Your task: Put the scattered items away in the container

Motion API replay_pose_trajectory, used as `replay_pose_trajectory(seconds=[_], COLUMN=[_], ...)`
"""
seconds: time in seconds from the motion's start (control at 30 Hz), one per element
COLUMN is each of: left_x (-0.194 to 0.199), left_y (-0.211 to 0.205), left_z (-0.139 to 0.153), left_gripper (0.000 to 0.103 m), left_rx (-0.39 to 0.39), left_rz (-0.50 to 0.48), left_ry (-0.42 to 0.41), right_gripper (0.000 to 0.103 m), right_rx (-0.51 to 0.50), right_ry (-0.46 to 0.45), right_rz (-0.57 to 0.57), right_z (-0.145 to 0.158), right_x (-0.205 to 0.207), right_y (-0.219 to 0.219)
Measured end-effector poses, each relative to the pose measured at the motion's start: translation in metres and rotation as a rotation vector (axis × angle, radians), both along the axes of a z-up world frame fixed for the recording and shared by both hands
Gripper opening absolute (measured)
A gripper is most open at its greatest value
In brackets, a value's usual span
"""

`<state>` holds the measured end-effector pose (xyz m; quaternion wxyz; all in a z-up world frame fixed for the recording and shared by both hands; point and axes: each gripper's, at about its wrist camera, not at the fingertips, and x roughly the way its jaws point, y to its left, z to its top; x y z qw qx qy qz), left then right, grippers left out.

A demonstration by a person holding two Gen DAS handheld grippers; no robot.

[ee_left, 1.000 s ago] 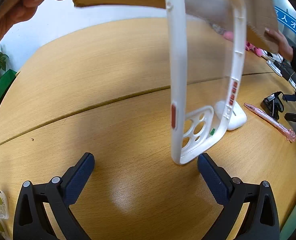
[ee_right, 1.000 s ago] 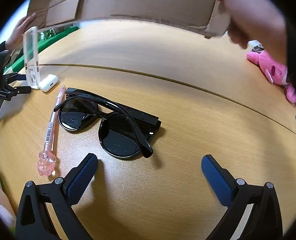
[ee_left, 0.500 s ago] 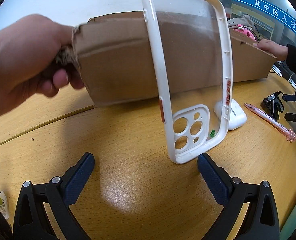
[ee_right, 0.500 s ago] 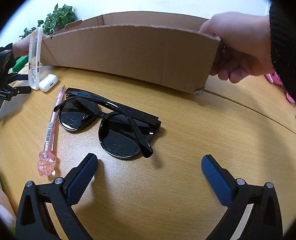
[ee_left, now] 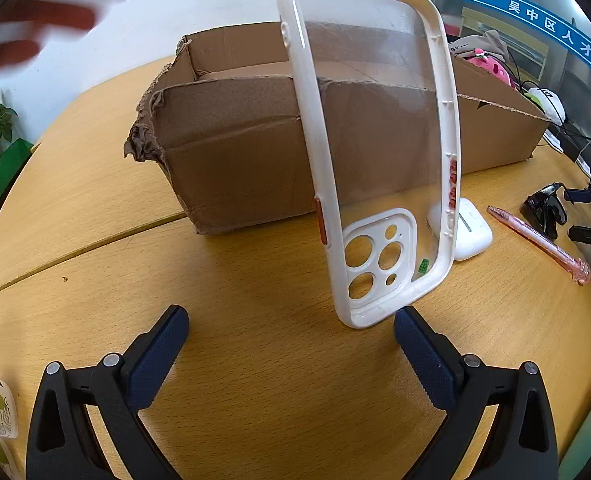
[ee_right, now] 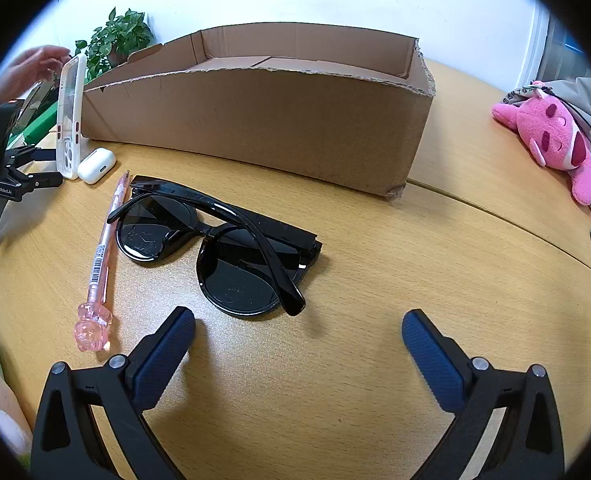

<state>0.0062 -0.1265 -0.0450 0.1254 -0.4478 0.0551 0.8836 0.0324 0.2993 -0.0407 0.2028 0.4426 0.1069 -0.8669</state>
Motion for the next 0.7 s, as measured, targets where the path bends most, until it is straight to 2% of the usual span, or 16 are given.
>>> replay_pose_trajectory(seconds=[0.7], left_x=[-0.0007], left_y=[0.0014], left_z=[0.0002], left_gripper=[0.103], left_rx=[-0.001], left_rz=[0.003], left_ry=[0.0], right_gripper=[0.103], right_rx=[0.001], right_ry=[0.0], right_rz=[0.0], right_z=[-0.0001], right_x=[-0.0012], right_y=[0.0004])
